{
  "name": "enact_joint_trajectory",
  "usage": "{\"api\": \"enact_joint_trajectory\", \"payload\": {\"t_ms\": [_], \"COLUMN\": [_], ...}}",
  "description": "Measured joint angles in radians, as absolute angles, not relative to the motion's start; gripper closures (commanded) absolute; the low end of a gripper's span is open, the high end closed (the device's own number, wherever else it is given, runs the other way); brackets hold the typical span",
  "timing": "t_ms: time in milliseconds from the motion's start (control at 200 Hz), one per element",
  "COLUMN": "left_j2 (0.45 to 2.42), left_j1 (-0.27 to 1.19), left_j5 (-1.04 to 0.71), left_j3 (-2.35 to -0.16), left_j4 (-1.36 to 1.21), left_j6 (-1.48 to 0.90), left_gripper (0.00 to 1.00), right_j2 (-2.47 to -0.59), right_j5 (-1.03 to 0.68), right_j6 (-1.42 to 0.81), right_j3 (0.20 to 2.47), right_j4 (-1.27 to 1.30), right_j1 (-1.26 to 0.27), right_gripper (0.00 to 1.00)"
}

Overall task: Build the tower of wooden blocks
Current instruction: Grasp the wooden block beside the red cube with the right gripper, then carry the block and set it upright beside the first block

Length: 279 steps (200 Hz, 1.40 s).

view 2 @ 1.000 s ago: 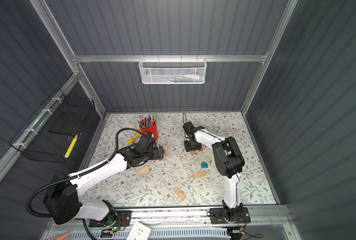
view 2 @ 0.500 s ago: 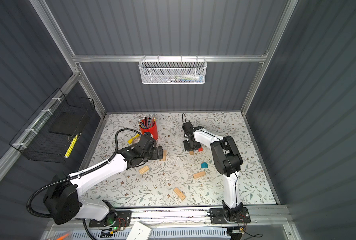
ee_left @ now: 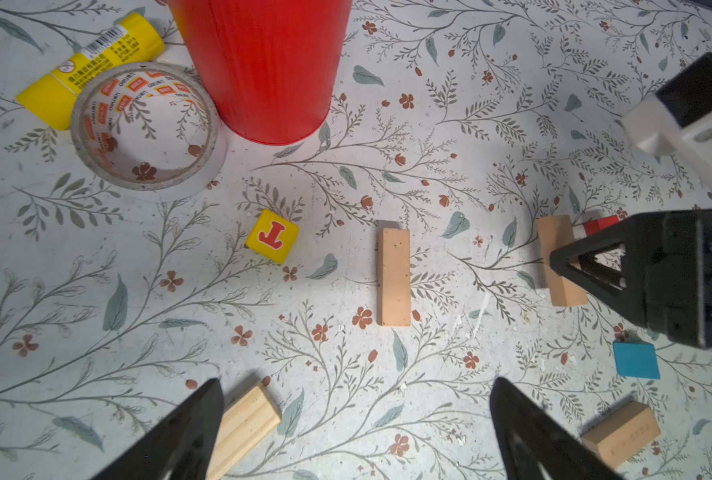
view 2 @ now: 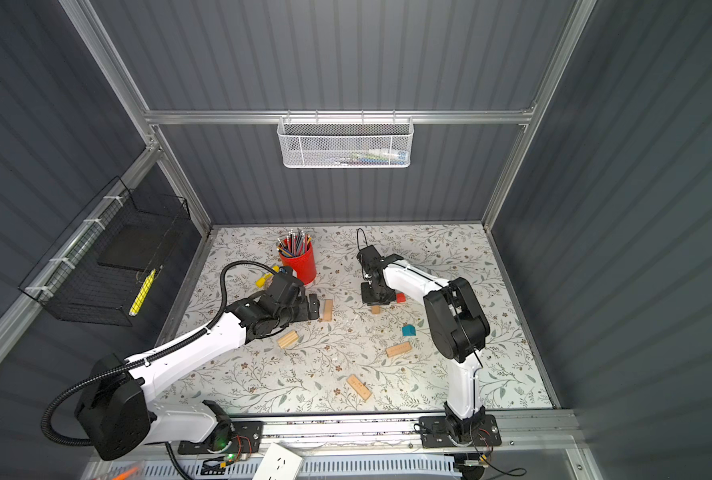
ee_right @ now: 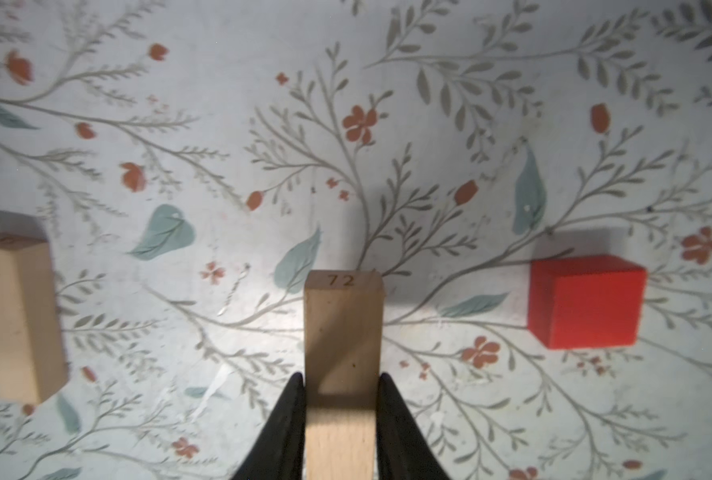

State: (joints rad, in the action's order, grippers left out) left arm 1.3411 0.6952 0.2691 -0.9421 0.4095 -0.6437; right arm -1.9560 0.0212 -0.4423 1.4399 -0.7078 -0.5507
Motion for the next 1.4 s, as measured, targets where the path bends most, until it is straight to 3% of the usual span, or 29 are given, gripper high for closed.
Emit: {"api": "enact_joint_trajectory", "payload": {"t_ms": [535,1396], "left_j2": [1.324,1.319], "left_j1": [0.607,0.587], "left_j5": [0.191,0.156], "left_j3": [-0.888,-0.874], "left_j4": [0.402,0.395], "left_j6": [-0.652,-0.652], "left_gripper": [0.0,0.01], "right_j2": [-2.031,-2.171], "right_j5": [-0.013,0.004], "right_j6": [-0.704,-0.741], "right_j3": [1.532,1.668], "right_j4": [-0.691,-0.67], "right_j1": [-0.738,-0.744], "right_gripper": [0.72,0.68]}}
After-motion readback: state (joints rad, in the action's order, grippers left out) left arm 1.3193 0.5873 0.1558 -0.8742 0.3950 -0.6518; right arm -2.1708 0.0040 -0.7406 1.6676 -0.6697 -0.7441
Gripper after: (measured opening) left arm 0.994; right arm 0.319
